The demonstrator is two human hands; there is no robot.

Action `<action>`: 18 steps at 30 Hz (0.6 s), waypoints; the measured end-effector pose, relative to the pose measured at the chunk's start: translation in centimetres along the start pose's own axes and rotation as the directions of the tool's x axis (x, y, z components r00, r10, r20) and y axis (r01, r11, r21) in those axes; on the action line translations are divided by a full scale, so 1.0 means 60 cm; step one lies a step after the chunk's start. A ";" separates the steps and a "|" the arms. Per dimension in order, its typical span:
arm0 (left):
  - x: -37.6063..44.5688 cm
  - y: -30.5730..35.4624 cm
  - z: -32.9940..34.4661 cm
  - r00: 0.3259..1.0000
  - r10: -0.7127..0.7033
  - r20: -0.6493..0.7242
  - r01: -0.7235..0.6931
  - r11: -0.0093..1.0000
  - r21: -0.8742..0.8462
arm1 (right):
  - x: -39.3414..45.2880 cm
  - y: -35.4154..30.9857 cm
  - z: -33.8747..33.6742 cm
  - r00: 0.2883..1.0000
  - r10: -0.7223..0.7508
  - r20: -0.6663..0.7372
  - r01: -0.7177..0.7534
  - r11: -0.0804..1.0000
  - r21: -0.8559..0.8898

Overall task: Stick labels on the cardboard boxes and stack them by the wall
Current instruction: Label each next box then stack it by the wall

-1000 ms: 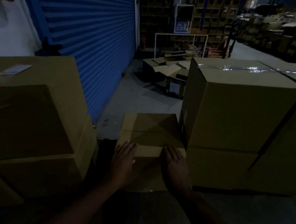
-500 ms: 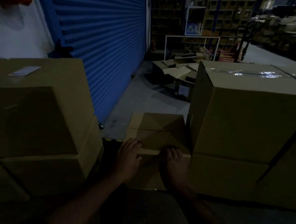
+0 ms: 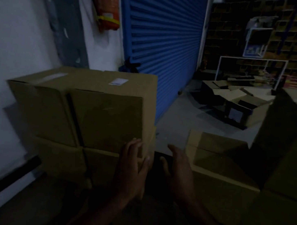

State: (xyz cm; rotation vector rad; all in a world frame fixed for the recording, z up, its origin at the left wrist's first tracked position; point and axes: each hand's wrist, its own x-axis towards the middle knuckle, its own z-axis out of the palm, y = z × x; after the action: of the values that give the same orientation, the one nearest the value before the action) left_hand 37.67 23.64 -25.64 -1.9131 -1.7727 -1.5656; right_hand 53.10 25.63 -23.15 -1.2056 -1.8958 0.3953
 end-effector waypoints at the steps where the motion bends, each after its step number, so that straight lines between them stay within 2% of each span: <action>1: 0.009 -0.012 -0.023 0.999 -0.035 -0.039 0.036 0.999 0.004 | 0.012 -0.018 0.006 1.000 0.002 -0.007 -0.002 0.999 0.033; 4: 0.044 -0.047 -0.086 0.982 -0.110 -0.151 0.110 0.994 -0.009 | 0.053 -0.072 0.019 0.997 0.027 -0.074 -0.018 0.992 0.127; 8: 0.110 -0.097 -0.158 0.934 -0.252 -0.252 0.228 0.966 -0.121 | 0.120 -0.142 0.042 0.977 0.163 -0.136 -0.123 0.956 0.267; 14: 0.183 -0.177 -0.201 0.873 -0.450 -0.186 0.410 0.886 -0.216 | 0.170 -0.206 0.082 0.958 0.263 -0.114 -0.182 0.866 0.465; 18: 0.195 -0.203 -0.200 0.875 -0.480 -0.065 0.450 0.855 -0.259 | 0.177 -0.211 0.098 0.926 0.357 -0.122 -0.245 0.815 0.525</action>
State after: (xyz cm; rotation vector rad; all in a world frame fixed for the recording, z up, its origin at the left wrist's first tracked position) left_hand 18.68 27.52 -18.32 -1.4796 -2.1947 -2.0864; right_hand 38.93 29.49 -13.52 -1.1327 -1.2946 0.8415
